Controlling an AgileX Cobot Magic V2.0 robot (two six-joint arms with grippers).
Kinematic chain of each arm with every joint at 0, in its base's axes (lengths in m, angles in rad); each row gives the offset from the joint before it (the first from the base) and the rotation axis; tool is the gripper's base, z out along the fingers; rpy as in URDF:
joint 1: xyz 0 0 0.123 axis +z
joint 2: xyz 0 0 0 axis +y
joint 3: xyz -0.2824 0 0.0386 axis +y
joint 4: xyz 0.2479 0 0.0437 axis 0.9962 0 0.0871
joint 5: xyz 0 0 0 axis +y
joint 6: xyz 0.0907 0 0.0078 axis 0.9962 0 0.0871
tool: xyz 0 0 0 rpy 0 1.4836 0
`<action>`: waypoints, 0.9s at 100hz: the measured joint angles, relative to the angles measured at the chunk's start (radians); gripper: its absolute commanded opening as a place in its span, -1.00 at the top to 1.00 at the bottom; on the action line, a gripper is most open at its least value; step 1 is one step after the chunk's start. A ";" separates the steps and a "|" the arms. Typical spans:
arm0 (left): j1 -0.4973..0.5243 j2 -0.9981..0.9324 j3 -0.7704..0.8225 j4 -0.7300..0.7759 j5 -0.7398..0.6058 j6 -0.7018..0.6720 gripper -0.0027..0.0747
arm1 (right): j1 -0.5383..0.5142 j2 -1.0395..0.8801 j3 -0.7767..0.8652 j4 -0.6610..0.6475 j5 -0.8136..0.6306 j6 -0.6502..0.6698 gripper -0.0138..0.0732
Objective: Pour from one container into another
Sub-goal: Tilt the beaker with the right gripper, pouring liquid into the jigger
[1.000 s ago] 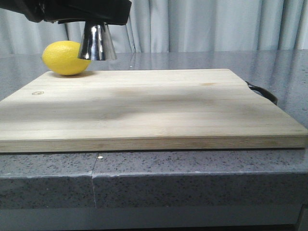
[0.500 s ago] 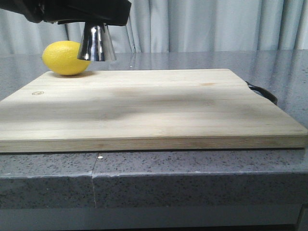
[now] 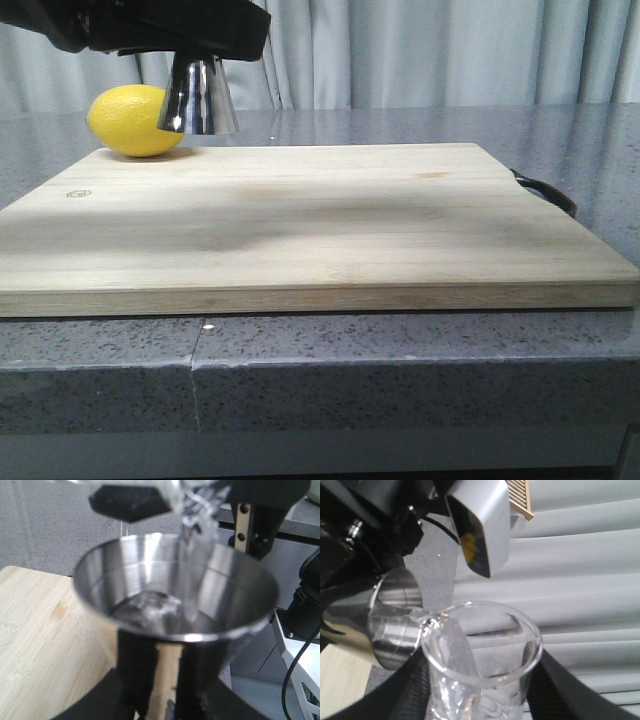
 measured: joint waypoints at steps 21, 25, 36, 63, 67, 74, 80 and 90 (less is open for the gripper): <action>0.000 0.000 0.000 0.006 0.000 -0.005 0.98 | 0.000 0.000 0.000 -0.020 -0.002 0.000 0.24; 0.000 0.000 0.000 0.006 0.000 -0.005 0.98 | 0.000 0.000 0.000 -0.025 -0.002 0.000 0.24; 0.000 0.000 0.000 0.006 0.000 -0.005 0.98 | 0.000 0.000 0.000 -0.052 -0.002 0.000 0.24; 0.000 0.000 0.000 0.006 0.000 -0.005 0.98 | 0.000 0.000 0.000 -0.069 -0.004 0.000 0.24; 0.000 0.000 0.000 0.006 0.000 -0.005 0.98 | 0.000 0.000 0.000 -0.071 -0.005 -0.007 0.24; 0.000 0.000 0.000 0.006 0.000 -0.005 0.98 | 0.000 0.000 0.000 -0.074 -0.005 -0.016 0.24; 0.000 0.000 0.000 0.006 0.000 -0.005 0.98 | 0.000 0.000 0.000 -0.076 -0.005 -0.020 0.24; 0.000 0.000 0.000 0.007 0.000 -0.005 0.98 | 0.000 0.000 0.000 -0.076 -0.005 -0.028 0.24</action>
